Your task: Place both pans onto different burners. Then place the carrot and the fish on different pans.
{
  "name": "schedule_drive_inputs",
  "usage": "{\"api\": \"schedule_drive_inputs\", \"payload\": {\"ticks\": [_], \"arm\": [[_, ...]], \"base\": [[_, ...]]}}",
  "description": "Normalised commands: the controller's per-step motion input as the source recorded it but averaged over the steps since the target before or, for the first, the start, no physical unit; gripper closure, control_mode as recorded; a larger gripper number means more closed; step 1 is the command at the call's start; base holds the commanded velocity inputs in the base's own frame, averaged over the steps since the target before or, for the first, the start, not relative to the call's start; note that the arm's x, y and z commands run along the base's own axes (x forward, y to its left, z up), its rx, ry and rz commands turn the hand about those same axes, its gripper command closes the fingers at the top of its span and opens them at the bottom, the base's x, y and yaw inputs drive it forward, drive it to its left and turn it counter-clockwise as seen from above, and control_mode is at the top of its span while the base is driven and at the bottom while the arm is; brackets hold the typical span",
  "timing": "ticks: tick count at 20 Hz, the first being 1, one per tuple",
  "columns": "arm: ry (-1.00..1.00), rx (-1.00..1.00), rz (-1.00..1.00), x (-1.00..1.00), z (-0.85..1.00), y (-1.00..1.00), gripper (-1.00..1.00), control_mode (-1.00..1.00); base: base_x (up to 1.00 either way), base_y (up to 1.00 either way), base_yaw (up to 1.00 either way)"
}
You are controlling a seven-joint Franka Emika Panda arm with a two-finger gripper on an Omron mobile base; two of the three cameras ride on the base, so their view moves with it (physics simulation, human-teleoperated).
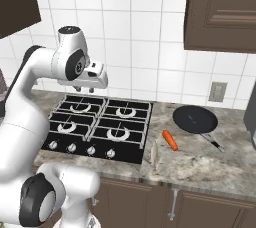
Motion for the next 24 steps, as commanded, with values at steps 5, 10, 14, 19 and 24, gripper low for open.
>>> {"api": "schedule_drive_inputs", "payload": {"ticks": [5,10,14,19,24], "arm": [[0.0,0.0,0.0,-0.06,0.0,0.0,-1.0,-1.0],[0.0,0.0,0.0,-0.31,0.0,0.0,-1.0,-1.0],[-0.01,0.0,0.0,-0.35,0.0,0.05,-1.0,-1.0],[-0.02,0.0,0.0,-0.32,0.0,0.12,-1.0,-1.0],[-0.01,0.0,0.0,-0.22,0.0,0.35,-1.0,-1.0]], "base": [[0.0,0.0,0.0],[0.0,0.0,0.0],[0.0,0.0,0.0],[0.0,0.0,0.0],[0.0,0.0,0.0]]}}
